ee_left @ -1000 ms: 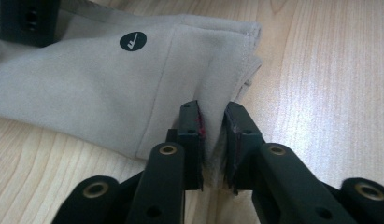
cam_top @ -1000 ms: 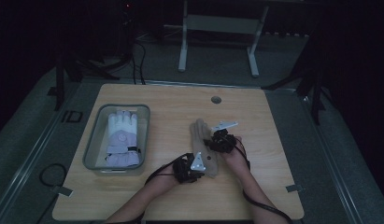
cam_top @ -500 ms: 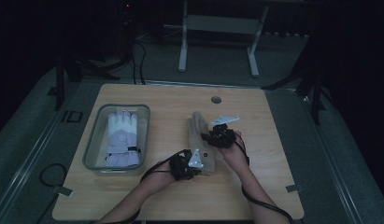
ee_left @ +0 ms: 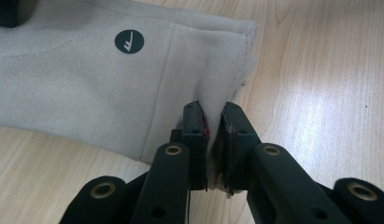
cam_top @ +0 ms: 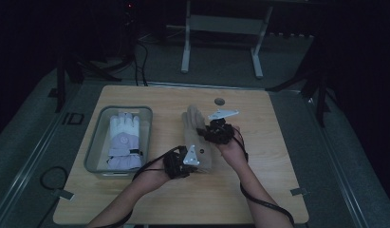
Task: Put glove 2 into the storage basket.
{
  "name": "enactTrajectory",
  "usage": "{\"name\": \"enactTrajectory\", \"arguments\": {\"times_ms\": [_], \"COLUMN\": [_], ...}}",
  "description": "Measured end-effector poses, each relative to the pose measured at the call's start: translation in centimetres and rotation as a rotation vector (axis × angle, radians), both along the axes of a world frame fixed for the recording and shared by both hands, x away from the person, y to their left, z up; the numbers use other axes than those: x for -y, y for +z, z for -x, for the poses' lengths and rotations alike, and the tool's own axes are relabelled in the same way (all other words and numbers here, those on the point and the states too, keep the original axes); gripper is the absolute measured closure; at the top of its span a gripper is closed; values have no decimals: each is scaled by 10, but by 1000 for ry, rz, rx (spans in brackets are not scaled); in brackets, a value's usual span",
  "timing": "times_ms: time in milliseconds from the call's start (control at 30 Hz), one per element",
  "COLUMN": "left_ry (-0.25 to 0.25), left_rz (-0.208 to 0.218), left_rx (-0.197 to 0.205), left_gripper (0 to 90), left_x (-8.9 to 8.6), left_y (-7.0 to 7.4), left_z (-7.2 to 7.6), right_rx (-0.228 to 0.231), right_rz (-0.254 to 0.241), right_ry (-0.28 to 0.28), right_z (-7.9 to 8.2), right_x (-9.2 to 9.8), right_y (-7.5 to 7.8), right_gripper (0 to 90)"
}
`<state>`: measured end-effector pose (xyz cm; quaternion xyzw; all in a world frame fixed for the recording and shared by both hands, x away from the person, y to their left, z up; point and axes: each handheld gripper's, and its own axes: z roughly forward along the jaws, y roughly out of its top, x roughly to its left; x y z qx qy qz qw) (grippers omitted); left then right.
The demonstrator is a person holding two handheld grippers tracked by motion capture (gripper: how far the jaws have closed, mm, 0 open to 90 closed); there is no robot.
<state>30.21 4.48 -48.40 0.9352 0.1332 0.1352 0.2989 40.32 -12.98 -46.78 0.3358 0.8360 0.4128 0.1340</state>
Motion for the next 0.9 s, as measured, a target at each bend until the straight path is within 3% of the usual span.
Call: {"name": "enactTrajectory", "arguments": {"times_ms": [900], "left_ry": [79], "left_rz": [-16], "left_rx": [10], "left_gripper": [818], "left_x": [-65], "left_y": [37], "left_z": [5], "right_rx": [41], "right_rz": [-42], "right_ry": [85], "right_z": [-4], "right_x": [-69], "right_y": [42], "right_gripper": [745]}}
